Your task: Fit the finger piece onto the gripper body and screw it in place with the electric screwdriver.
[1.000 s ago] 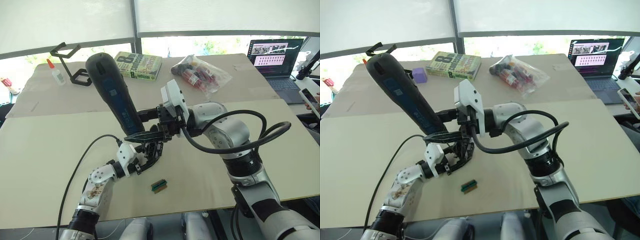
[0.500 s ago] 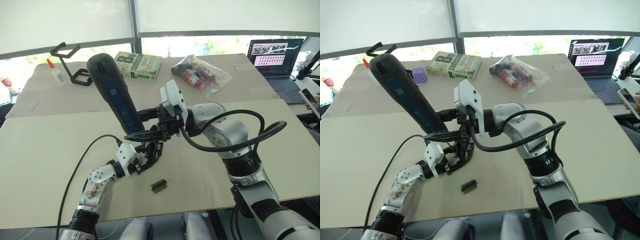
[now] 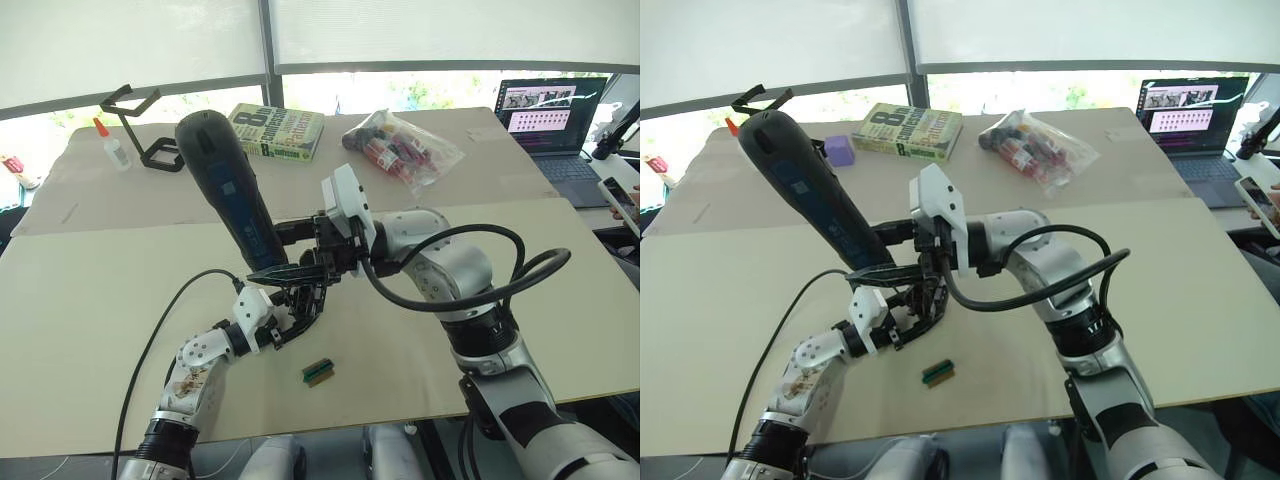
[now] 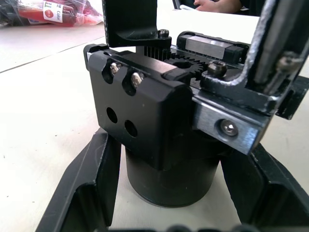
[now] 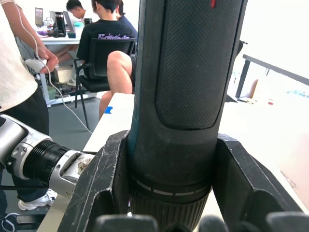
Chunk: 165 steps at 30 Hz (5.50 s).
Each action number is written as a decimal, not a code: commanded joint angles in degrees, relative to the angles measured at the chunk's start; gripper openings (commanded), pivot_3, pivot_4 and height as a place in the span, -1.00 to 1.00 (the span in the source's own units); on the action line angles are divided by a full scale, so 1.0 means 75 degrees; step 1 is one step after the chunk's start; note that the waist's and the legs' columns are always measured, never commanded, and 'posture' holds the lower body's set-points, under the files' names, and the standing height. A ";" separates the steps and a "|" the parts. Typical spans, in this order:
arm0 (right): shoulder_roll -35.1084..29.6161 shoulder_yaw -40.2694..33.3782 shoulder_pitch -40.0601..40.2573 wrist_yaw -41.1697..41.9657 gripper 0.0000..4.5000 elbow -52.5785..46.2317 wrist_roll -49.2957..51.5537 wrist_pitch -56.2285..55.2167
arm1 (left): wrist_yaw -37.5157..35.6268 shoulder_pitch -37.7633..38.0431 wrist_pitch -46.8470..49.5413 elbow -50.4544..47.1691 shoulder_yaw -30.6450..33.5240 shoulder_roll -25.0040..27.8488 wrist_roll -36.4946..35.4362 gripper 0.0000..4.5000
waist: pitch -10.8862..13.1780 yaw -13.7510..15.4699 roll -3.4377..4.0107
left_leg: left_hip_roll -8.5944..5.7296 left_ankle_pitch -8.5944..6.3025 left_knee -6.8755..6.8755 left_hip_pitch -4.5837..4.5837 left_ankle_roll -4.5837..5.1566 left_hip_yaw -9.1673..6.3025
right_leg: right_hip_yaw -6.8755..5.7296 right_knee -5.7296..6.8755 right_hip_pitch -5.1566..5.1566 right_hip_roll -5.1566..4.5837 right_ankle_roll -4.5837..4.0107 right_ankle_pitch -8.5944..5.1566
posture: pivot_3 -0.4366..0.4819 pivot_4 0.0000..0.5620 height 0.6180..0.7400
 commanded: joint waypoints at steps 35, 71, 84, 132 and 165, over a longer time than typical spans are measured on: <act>0.0299 -0.0254 0.0310 0.0214 -0.12 0.0007 0.0222 -0.0941 | -0.0190 0.0283 0.0318 0.0104 -0.0409 0.0024 0.0159 0.11 | -0.0001 -0.0001 0.0001 | 0.0000 0.0000 0.0000 0.0000 0.0000 -0.0001 | -0.0002 0.0000 0.0000 0.0000 0.0000 0.0000 | -0.05 -0.47 1.00; 0.0152 -0.0621 0.0250 0.0423 -0.12 -0.0413 0.0902 -0.0732 | -0.0162 0.0330 0.0325 0.0142 -0.0402 0.0005 0.0161 0.11 | -0.0002 0.0000 0.0001 | 0.0000 0.0000 0.0001 0.0000 0.0000 -0.0001 | -0.0002 0.0000 0.0000 0.0000 0.0000 0.0000 | -0.05 -0.47 1.00; 0.0048 -0.0640 0.0277 0.0307 -0.12 -0.0425 0.1001 -0.0642 | -0.0164 0.0314 0.0316 0.0167 -0.0405 -0.0007 0.0162 0.11 | -0.0002 0.0001 0.0001 | 0.0000 0.0000 0.0001 0.0000 0.0000 -0.0001 | -0.0002 0.0000 0.0001 0.0000 0.0000 0.0000 | -0.05 -0.47 1.00; -0.0047 -0.0639 0.0223 0.0275 -0.12 -0.0171 0.0644 -0.0896 | -0.0175 0.0270 0.0337 0.0180 -0.0447 -0.0066 0.0166 0.11 | -0.0002 0.0009 0.0000 | 0.0000 0.0000 0.0001 0.0000 0.0000 -0.0001 | -0.0002 0.0000 0.0001 0.0000 0.0000 0.0000 | -0.05 -0.47 1.00; -0.0144 -0.0431 0.0442 0.0380 -0.12 -0.0322 0.0563 -0.0651 | -0.0156 0.0343 0.0367 0.0106 -0.0437 -0.0053 0.0153 0.11 | -0.0004 0.0008 0.0002 | 0.0000 0.0000 0.0001 0.0001 0.0000 -0.0001 | -0.0002 0.0000 0.0002 0.0000 0.0000 0.0000 | -0.05 -0.47 1.00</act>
